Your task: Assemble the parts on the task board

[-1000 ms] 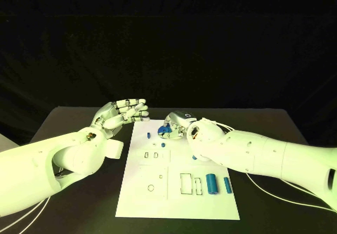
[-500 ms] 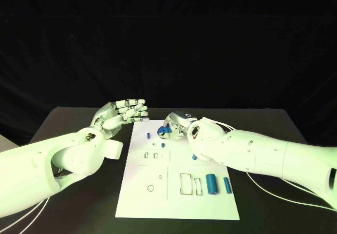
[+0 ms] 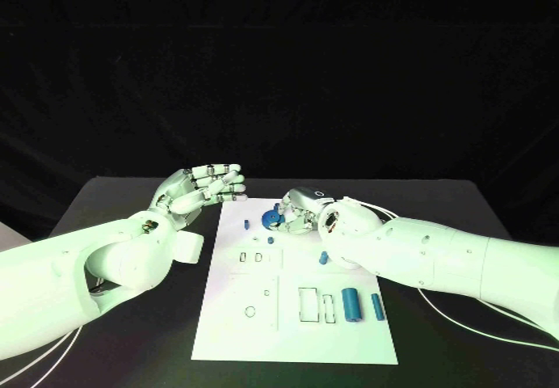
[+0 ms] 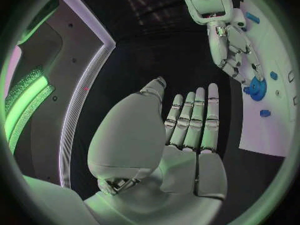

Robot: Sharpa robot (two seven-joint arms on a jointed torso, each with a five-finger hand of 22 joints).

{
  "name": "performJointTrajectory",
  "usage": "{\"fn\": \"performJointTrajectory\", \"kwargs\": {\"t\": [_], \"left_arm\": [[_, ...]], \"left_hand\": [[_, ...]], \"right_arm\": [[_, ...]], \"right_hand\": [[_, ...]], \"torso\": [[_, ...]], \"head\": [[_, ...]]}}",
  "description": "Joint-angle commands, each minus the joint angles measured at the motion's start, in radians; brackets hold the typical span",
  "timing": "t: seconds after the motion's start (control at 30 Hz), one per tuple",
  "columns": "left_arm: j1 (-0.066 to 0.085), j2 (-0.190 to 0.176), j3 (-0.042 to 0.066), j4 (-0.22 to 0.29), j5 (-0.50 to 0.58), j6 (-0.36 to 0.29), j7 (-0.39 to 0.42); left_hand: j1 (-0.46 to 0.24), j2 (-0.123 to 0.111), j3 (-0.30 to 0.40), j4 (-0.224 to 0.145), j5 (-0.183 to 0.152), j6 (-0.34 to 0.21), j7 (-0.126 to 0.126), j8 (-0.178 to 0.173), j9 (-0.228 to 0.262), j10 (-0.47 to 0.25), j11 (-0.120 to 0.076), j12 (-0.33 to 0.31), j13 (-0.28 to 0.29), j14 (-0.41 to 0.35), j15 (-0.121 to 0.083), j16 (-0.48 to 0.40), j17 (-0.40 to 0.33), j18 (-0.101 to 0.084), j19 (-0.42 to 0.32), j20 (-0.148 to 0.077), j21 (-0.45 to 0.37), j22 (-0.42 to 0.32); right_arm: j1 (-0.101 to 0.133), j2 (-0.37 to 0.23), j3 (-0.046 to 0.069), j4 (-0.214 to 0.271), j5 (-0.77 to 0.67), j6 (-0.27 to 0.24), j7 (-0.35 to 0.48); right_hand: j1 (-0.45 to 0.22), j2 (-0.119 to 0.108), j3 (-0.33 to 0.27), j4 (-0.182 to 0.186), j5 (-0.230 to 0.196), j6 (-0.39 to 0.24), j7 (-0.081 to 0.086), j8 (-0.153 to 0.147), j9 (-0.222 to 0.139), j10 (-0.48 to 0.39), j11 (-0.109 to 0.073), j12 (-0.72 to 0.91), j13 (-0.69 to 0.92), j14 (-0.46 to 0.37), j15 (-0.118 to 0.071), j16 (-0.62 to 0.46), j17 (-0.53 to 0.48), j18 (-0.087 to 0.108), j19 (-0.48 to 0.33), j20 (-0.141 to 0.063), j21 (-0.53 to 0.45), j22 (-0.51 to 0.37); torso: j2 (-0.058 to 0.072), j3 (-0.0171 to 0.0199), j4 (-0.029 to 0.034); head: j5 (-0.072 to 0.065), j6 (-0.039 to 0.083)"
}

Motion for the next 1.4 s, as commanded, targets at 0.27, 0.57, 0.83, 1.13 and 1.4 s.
{"fn": "performJointTrajectory", "kwargs": {"t": [0.27, 0.57, 0.83, 1.13, 1.4], "left_arm": [[0.001, -0.005, 0.001, 0.001, 0.000, 0.013, 0.007], [0.001, -0.008, 0.001, -0.003, 0.001, 0.012, 0.008], [0.001, -0.004, 0.000, -0.006, 0.001, 0.017, 0.010], [0.000, 0.004, 0.000, -0.019, 0.001, 0.022, 0.011], [0.000, 0.006, 0.000, -0.024, 0.000, 0.023, 0.011]], "left_hand": [[0.009, 0.001, 0.006, 0.002, -0.003, 0.004, 0.056, 0.004, -0.001, 0.004, 0.001, -0.003, 0.000, -0.005, -0.001, 0.005, 0.001, 0.006, -0.005, 0.001, 0.007, 0.001], [0.010, 0.001, 0.008, 0.001, -0.004, 0.004, 0.056, 0.004, -0.001, 0.004, 0.001, -0.003, 0.000, -0.007, -0.001, 0.006, 0.002, 0.006, -0.007, 0.001, 0.008, 0.002], [0.011, 0.001, 0.008, 0.001, -0.004, 0.004, 0.056, 0.004, -0.001, 0.004, 0.001, -0.003, 0.000, -0.007, -0.001, 0.006, 0.003, 0.006, -0.007, 0.001, 0.009, 0.003], [0.012, 0.000, 0.009, 0.000, -0.004, 0.005, 0.055, 0.005, -0.001, 0.005, 0.000, -0.002, 0.000, -0.007, -0.001, 0.007, 0.004, 0.006, -0.008, 0.001, 0.010, 0.003], [0.012, 0.000, 0.009, 0.000, -0.004, 0.005, 0.055, 0.005, -0.001, 0.005, 0.000, -0.002, 0.000, -0.007, -0.001, 0.007, 0.004, 0.006, -0.008, 0.001, 0.010, 0.003]], "right_arm": [[0.011, -0.127, 0.004, 0.119, 0.025, -0.083, 0.037], [0.066, -0.312, 0.007, 0.237, 0.227, -0.062, 0.193], [0.075, -0.441, 0.005, 0.246, 0.310, 0.012, 0.280], [0.045, -0.503, 0.003, 0.203, 0.308, 0.045, 0.324], [0.022, -0.483, 0.002, 0.164, 0.287, 0.020, 0.291]], "right_hand": [[0.040, -0.007, 0.022, -0.004, 0.018, 0.002, -0.002, -0.005, 0.000, 0.104, 0.002, 0.007, 0.263, 0.098, 0.003, 0.002, 0.232, -0.007, 0.105, 0.008, 0.004, 0.263], [0.167, -0.028, 0.085, -0.051, -0.023, 0.004, 0.002, -0.017, 0.000, 0.094, 0.005, -0.004, 0.252, 0.092, 0.004, -0.004, 0.208, 0.000, 0.090, 0.009, -0.015, 0.242], [0.228, -0.059, 0.105, -0.091, -0.050, 0.008, 0.004, -0.023, -0.001, 0.087, 0.006, -0.011, 0.244, 0.092, 0.005, -0.004, 0.207, 0.001, 0.087, 0.009, -0.019, 0.239], [0.277, -0.082, 0.112, -0.125, -0.061, 0.003, 0.007, -0.032, -0.003, 0.081, 0.009, -0.017, 0.238, 0.093, 0.006, -0.003, 0.213, 0.002, 0.086, 0.010, -0.022, 0.237], [0.277, -0.084, 0.111, -0.126, -0.061, -0.005, 0.009, -0.037, -0.005, 0.081, 0.010, -0.017, 0.238, 0.094, 0.007, -0.002, 0.216, 0.001, 0.088, 0.011, -0.019, 0.240]], "torso": [[-0.003, 0.0006, -0.0050], [-0.007, 0.0066, -0.0150], [-0.010, 0.0137, -0.0248], [-0.010, 0.0212, -0.0287], [-0.010, 0.0162, -0.0216]], "head": [[0.001, 0.004], [-0.004, 0.009], [-0.017, 0.005], [-0.016, 0.003], [-0.019, 0.001]]}}
